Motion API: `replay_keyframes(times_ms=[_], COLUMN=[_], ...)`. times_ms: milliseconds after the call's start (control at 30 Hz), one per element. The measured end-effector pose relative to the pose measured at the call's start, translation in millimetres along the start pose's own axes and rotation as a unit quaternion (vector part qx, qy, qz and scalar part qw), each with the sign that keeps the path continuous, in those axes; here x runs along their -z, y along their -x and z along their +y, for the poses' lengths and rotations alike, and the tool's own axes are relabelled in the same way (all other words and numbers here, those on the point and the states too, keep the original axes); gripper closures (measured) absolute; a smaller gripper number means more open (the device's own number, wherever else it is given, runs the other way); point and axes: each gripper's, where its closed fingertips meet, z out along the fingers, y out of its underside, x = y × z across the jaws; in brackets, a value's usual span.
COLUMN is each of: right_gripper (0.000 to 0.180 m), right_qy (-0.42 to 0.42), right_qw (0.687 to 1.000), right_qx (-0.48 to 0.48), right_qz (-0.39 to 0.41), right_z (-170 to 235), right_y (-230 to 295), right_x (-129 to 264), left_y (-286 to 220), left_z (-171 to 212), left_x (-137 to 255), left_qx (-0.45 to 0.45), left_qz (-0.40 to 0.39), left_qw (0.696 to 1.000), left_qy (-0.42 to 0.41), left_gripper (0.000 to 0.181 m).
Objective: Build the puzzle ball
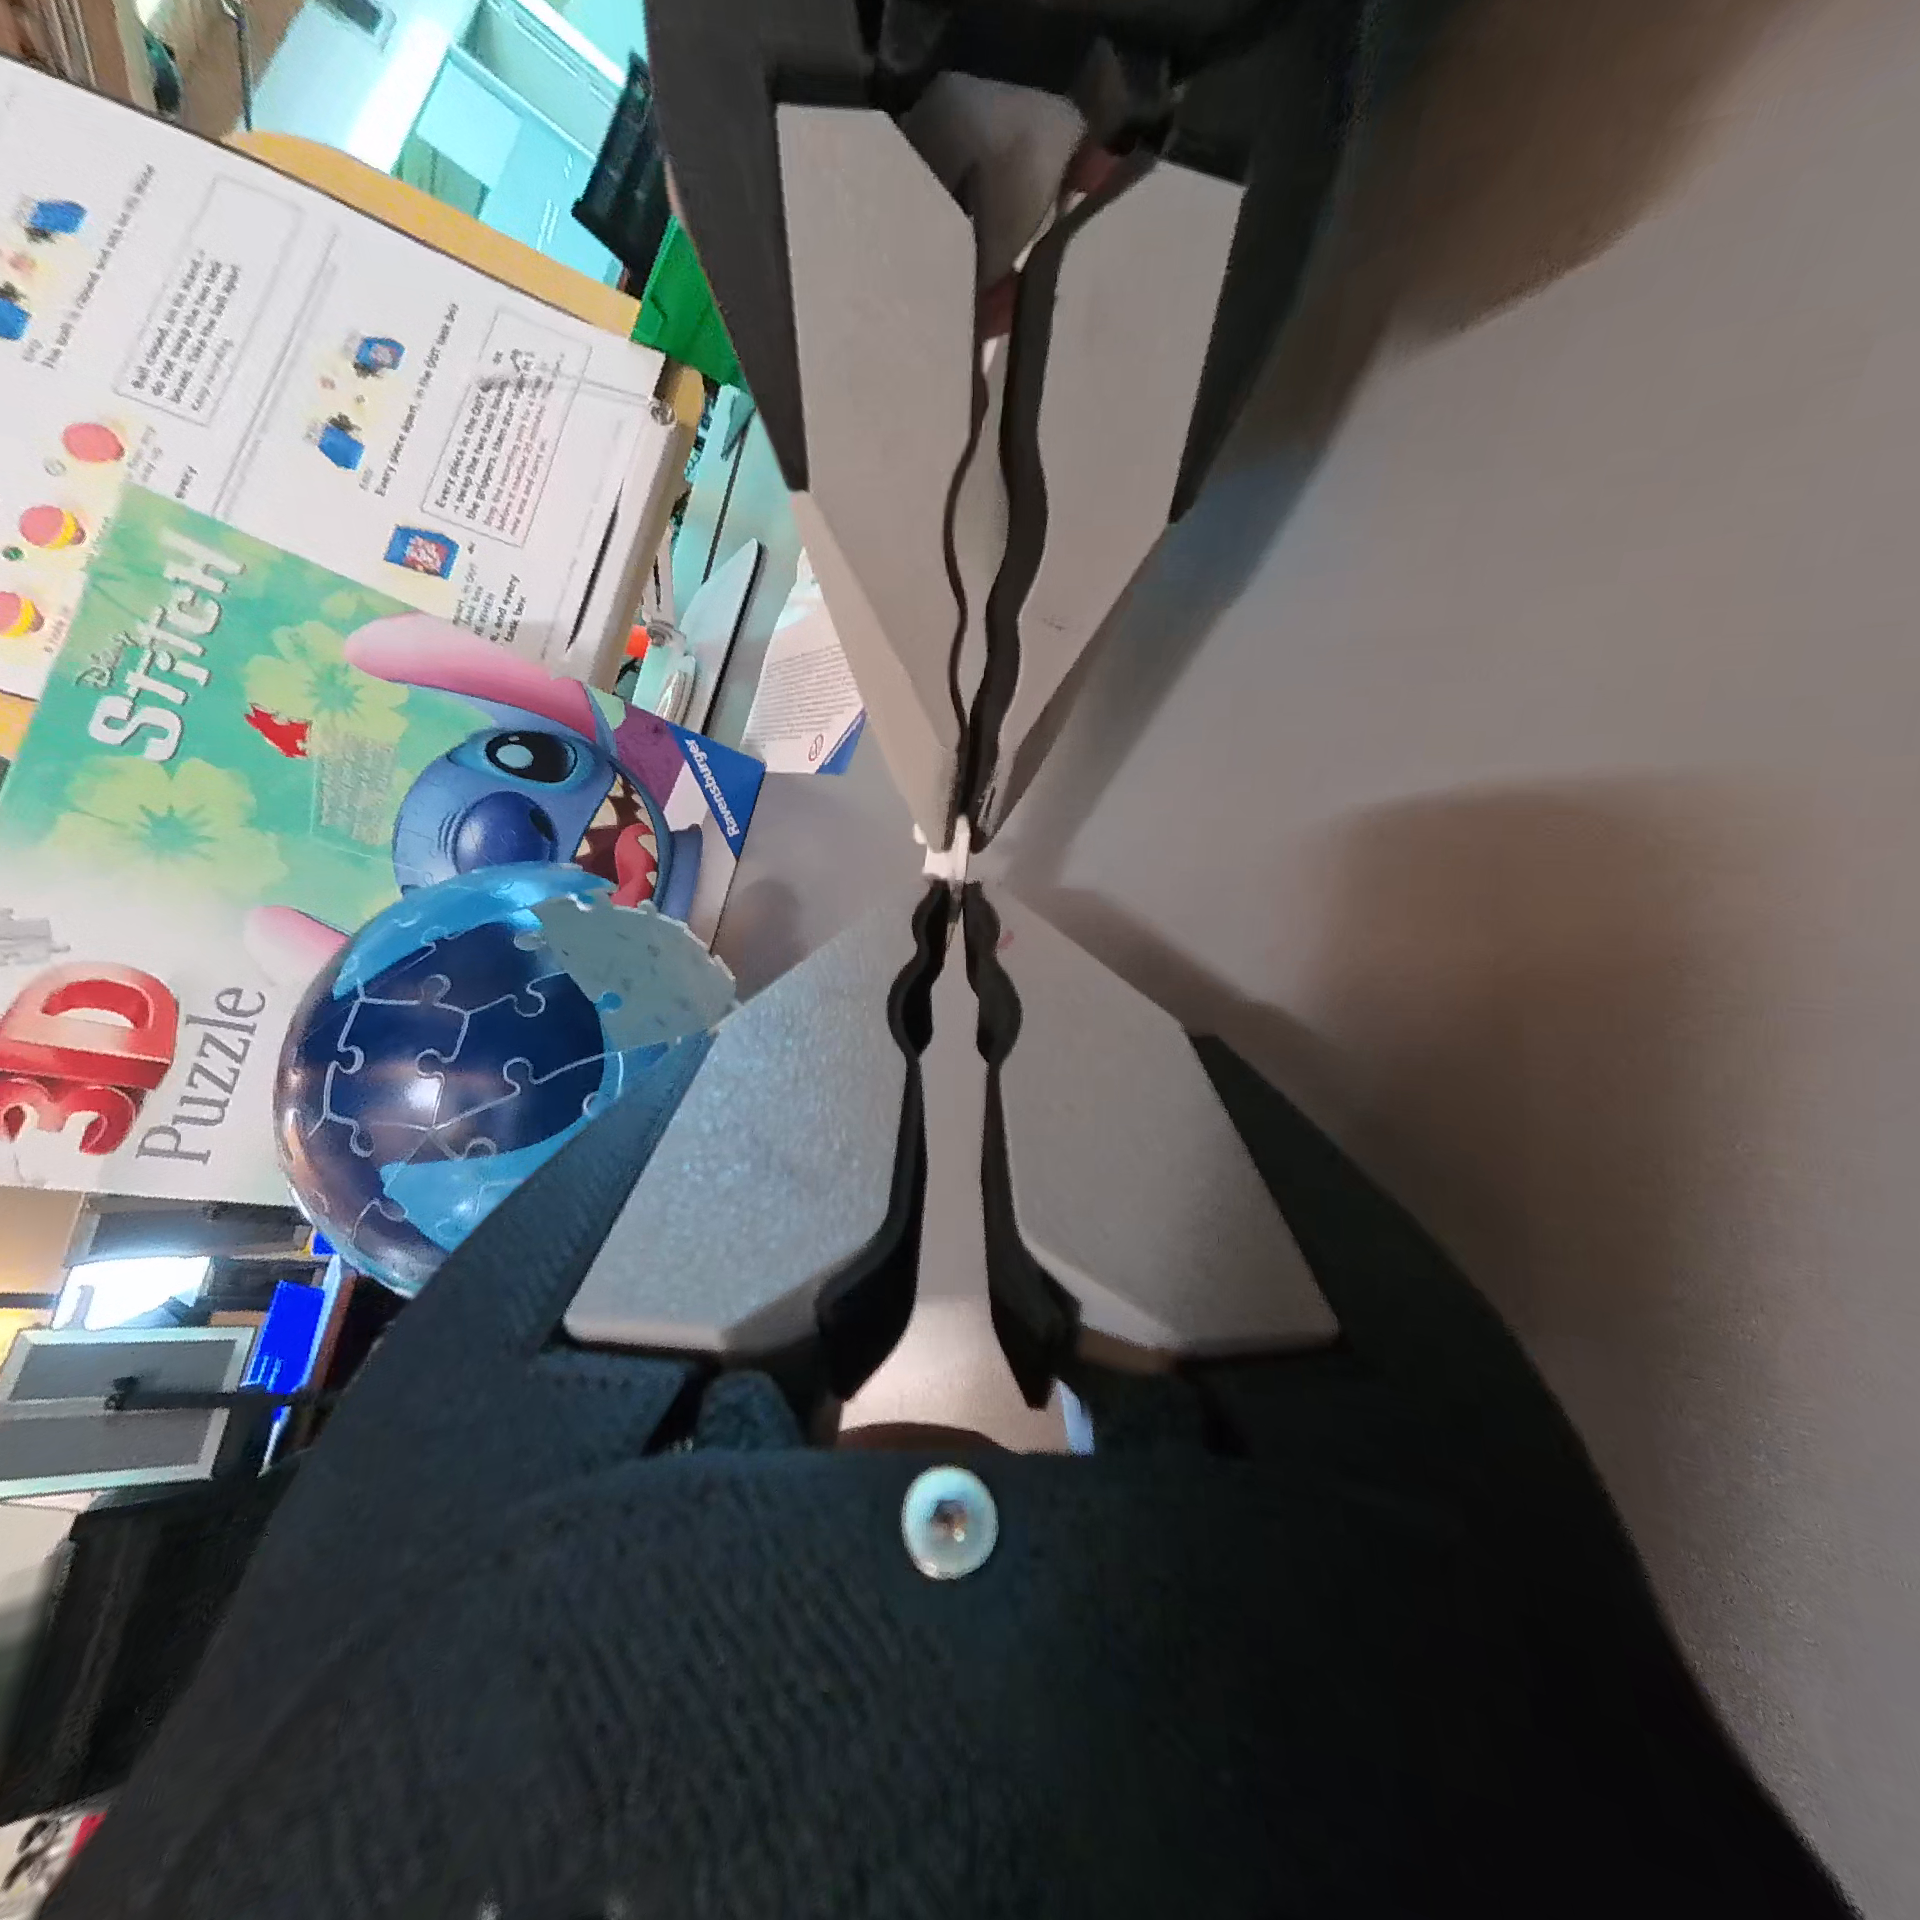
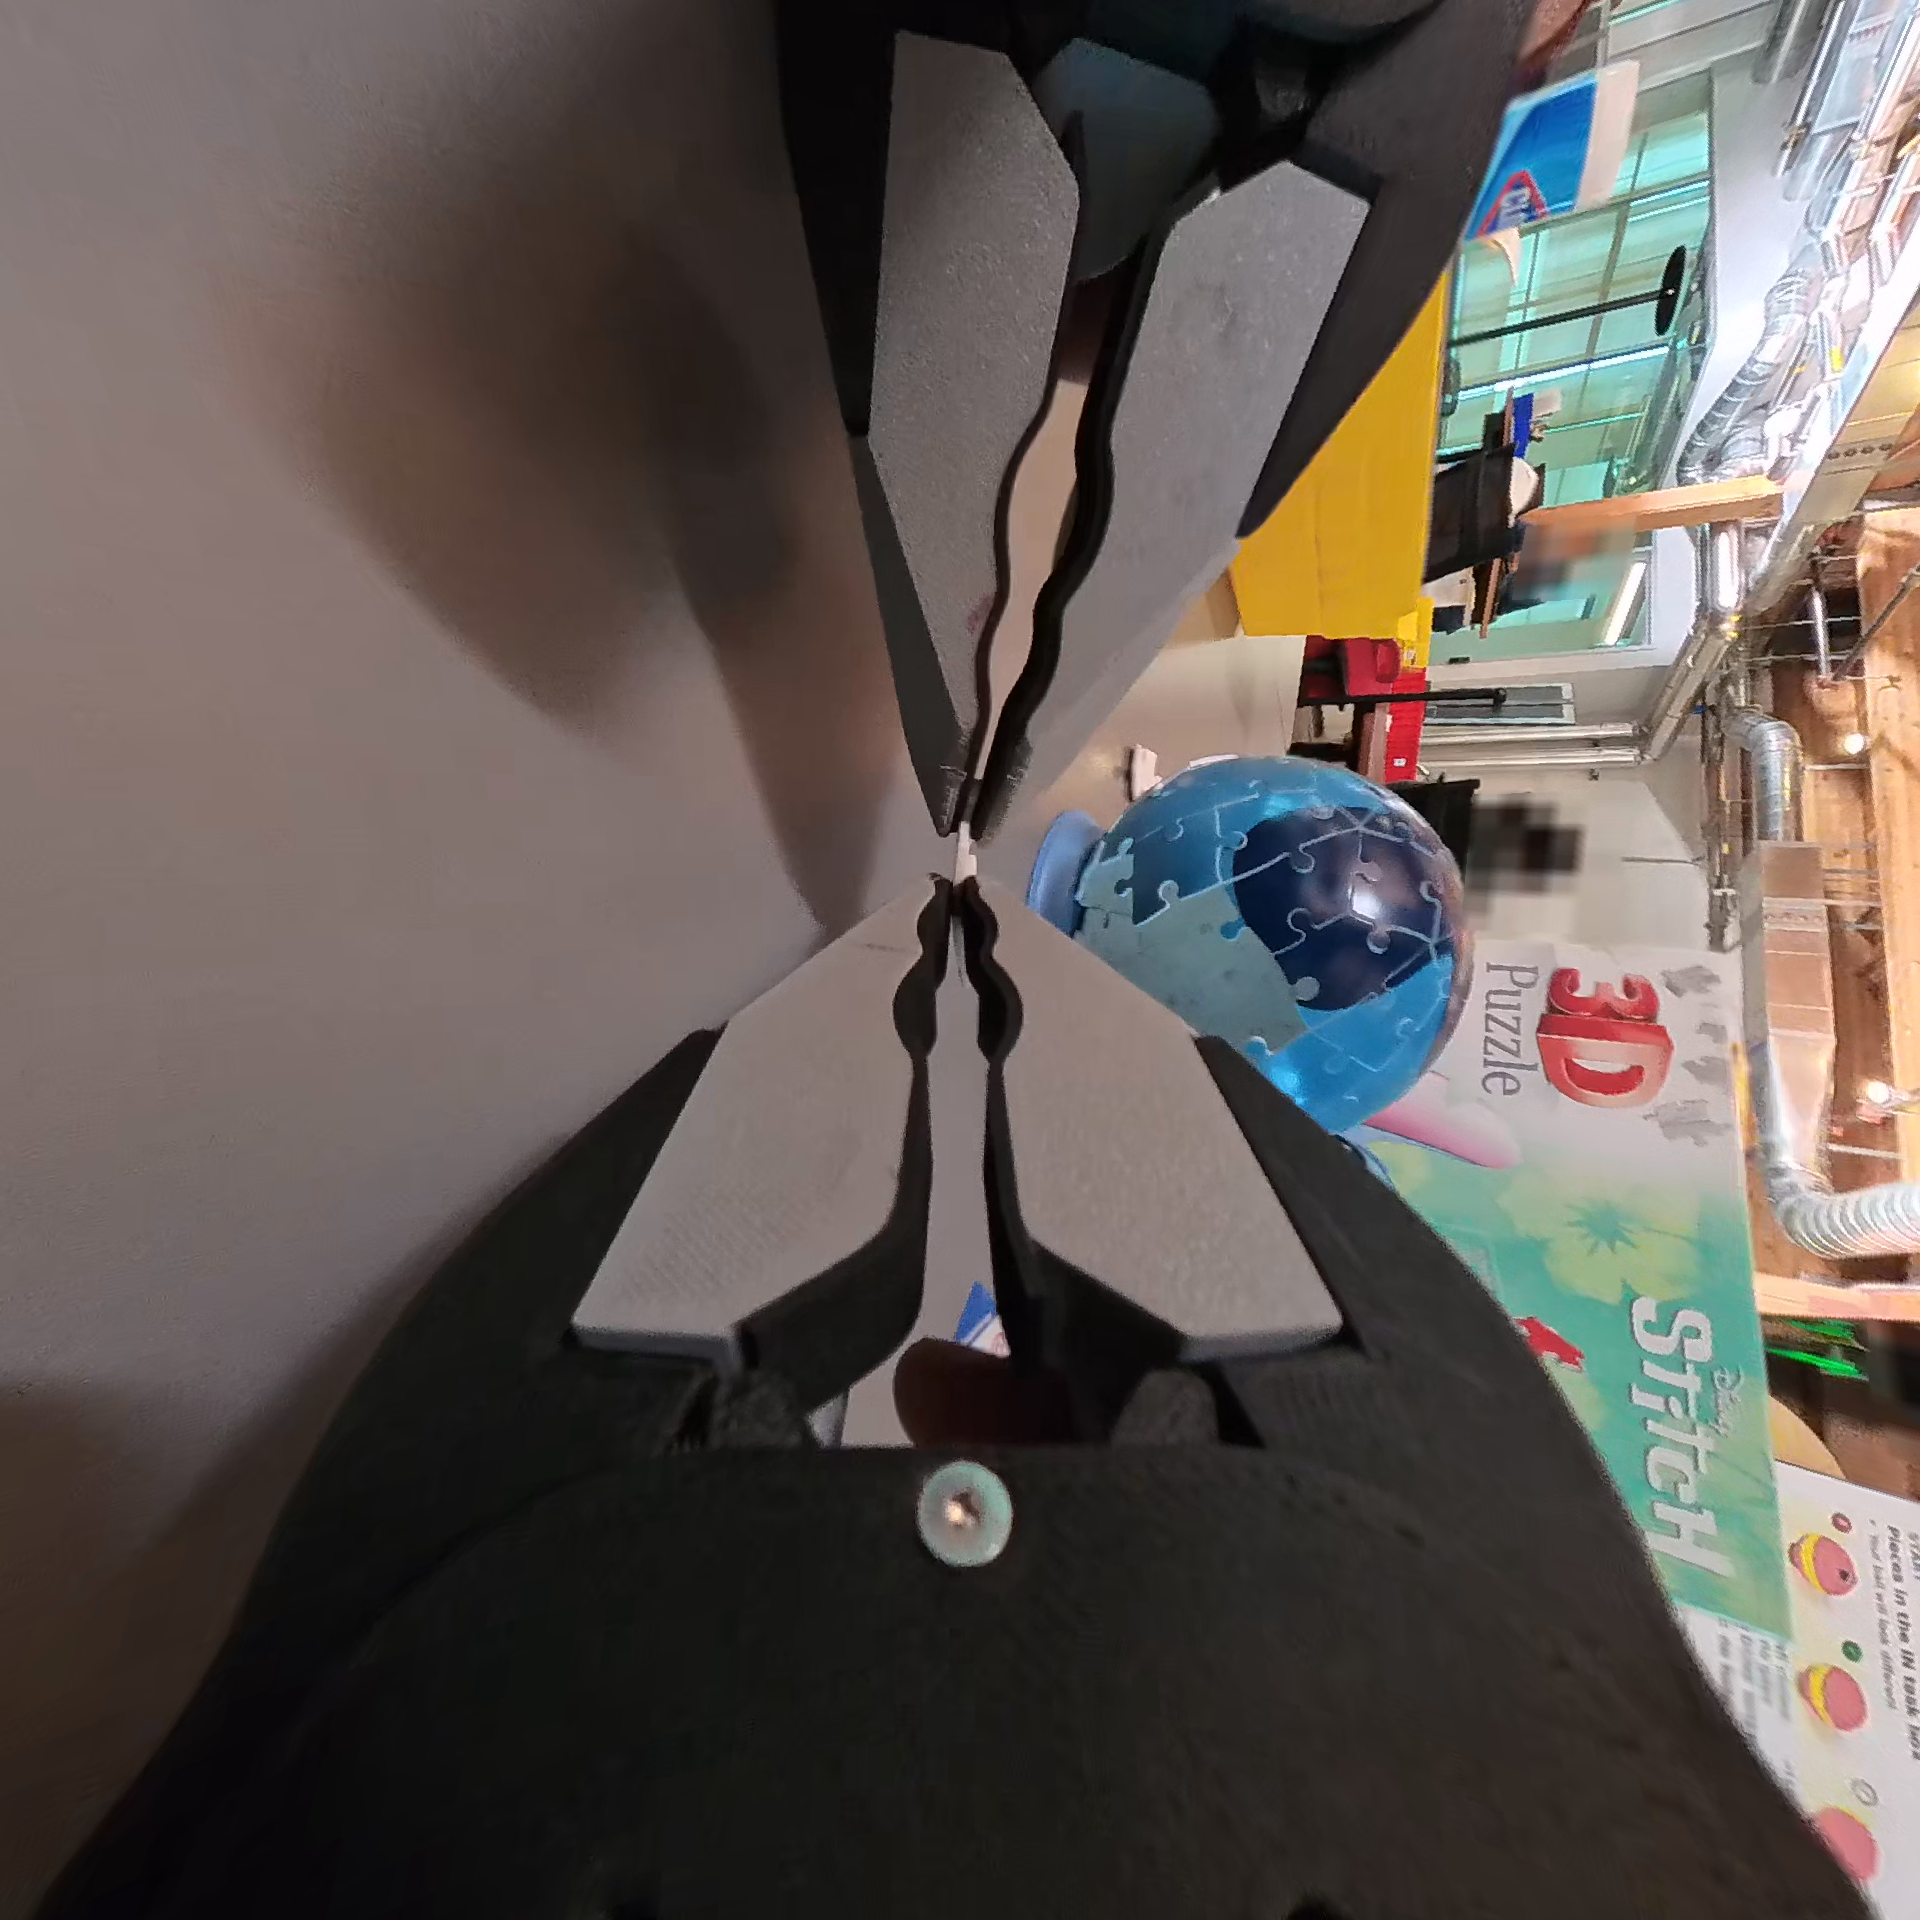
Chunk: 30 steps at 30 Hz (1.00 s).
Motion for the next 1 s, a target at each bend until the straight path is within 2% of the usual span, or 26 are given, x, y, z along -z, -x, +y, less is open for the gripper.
replay_keyframes(times_ms=[133, 200, 433, 567, 867, 1000], right_gripper=[0.179, 0.172, 0.179, 0.175, 0.18, 0.18], right_qy=[0.001, -0.014, -0.041, -0.051, -0.054, -0.035], right_qw=[1.0, 0.999, 0.997, 0.996, 0.996, 0.997], right_qx=[-0.009, -0.024, -0.05, -0.058, -0.067, -0.06], right_qz=[-0.006, -0.019, -0.03, -0.034, -0.027, -0.014], right_z=[0.3, -2.1, -4.9, -6.6, -7.3, -3.3], right_y=[1.6, 3.8, 2.9, 2.8, -0.6, -1.6], right_x=[-2.7, 0.2, 4.5, 5.3, 5.0, -0.4], left_y=[-1.1, -0.9, -2.8, -1.8, -1.5, -1.0], left_z=[2.1, 1.0, -0.1, -0.7, 0.6, 6.4], left_x=[0.6, 0.9, 1.1, 2.1, 2.0, 2.4], left_qx=[-0.03, -0.034, -0.052, -0.049, -0.045, -0.003], left_qz=[-0.005, -0.006, -0.005, -0.007, -0.008, -0.004], left_qw=[1.0, 0.999, 0.999, 0.999, 0.999, 1.0], left_qy=[0.002, -0.001, -0.007, -0.009, -0.007, 0.013], left_gripper=[0.18, 0.18, 0.18, 0.181, 0.181, 0.18])
